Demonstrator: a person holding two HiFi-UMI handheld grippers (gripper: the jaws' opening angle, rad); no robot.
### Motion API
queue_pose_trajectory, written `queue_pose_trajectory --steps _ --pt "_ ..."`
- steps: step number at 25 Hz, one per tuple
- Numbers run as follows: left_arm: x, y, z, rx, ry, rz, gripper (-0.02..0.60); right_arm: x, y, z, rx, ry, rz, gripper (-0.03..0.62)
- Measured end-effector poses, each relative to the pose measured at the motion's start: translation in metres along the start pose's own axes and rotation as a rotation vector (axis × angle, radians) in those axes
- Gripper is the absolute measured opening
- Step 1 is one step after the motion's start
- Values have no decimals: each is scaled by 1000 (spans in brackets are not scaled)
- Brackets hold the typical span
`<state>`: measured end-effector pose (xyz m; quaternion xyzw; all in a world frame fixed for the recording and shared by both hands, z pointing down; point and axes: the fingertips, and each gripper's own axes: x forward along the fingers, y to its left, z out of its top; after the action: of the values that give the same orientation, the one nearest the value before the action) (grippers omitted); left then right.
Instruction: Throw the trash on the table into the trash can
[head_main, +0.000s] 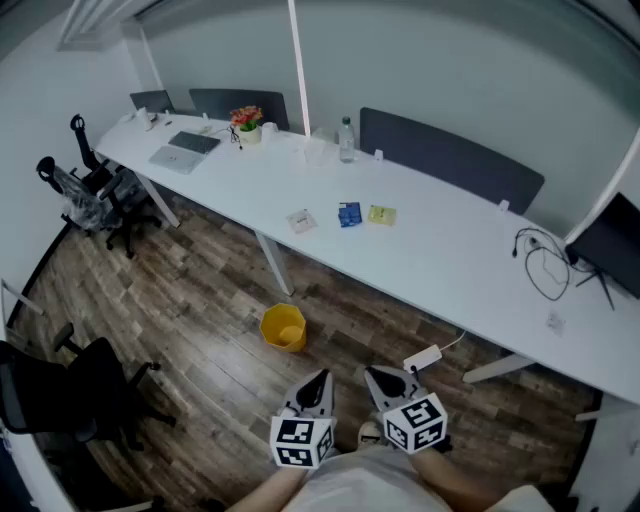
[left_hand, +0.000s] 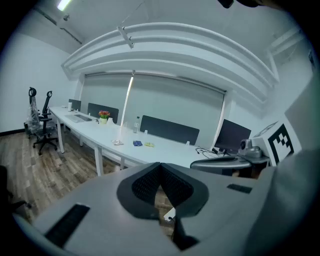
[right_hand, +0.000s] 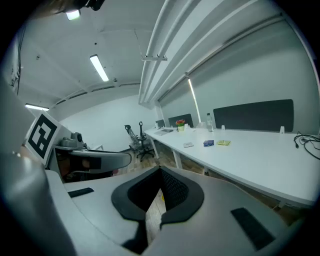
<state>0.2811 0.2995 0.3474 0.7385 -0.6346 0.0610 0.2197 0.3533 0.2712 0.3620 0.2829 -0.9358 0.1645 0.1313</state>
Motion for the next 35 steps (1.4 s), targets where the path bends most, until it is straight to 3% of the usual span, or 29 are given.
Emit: queue_pose_trajectory --steps 10,17,26,35 --pt "-5 7 -2 2 13 -17 0 1 5 10 12 -26 -6 32" --pt "-15 33 1 0 8 -22 0 7 5 42 -110 -113 -31 34" --pt "-29 61 7 25 -2 -67 0 15 19 61 -149 -139 -104 34" --pt "11 75 18 18 0 -79 0 45 -19 62 -83 -127 -102 34"
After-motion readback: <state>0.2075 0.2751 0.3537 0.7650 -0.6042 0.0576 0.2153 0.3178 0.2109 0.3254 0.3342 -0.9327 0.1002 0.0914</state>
